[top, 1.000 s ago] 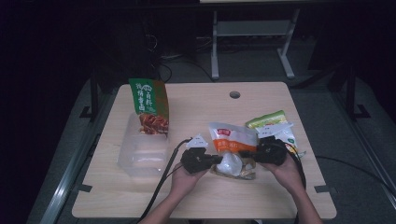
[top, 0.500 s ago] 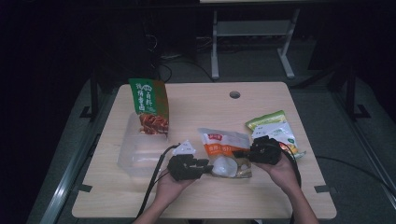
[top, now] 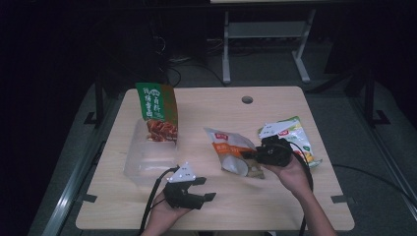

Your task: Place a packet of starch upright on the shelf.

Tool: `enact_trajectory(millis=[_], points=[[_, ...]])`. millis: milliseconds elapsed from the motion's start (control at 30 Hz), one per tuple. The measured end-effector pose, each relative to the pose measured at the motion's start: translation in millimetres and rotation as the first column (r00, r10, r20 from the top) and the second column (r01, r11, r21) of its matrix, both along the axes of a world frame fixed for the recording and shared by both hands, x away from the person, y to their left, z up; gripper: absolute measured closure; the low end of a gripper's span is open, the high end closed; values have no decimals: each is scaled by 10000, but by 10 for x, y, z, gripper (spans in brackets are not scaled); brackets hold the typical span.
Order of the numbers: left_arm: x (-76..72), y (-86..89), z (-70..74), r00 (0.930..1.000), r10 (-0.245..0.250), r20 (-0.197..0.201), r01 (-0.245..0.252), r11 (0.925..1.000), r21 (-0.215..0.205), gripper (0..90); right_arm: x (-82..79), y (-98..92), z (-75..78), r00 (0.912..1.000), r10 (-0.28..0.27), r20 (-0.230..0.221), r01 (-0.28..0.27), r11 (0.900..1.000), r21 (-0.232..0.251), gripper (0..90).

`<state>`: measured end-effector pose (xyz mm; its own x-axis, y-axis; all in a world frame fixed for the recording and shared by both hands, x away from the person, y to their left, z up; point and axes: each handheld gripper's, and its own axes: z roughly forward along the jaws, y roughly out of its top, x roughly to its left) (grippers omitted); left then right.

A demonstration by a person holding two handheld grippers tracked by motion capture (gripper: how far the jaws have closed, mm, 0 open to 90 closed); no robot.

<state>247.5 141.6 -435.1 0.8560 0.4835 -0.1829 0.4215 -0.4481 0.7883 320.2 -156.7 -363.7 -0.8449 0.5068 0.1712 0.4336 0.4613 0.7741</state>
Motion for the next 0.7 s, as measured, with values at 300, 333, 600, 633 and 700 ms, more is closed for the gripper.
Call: enact_trajectory(millis=[300, 333, 600, 633, 700], points=[[-107, 38, 1, 9992, -270, 286, 266, 9996, 131, 310, 108, 212, 119, 9990, 413, -153, -412, 9991, 75, 900], [-107, 38, 1, 9992, -270, 286, 266, 9996, 131, 307, 108, 212, 119, 9990, 413, -153, -412, 9991, 75, 900], [-134, 32, 0, 9983, -414, 404, 401, 9986, 340, 289, 192, 435, 288, 9971, 760, 38, -760, 9969, 217, 900], [-142, 25, 1, 9982, -447, 396, 432, 9983, 393, 289, 200, 458, 308, 9968, 800, 63, -802, 9965, 226, 900], [-152, 12, -3, 9967, -616, 526, 596, 9974, 395, 296, 232, 560, 399, 9946, 1030, 110, -1033, 9941, 329, 900]])
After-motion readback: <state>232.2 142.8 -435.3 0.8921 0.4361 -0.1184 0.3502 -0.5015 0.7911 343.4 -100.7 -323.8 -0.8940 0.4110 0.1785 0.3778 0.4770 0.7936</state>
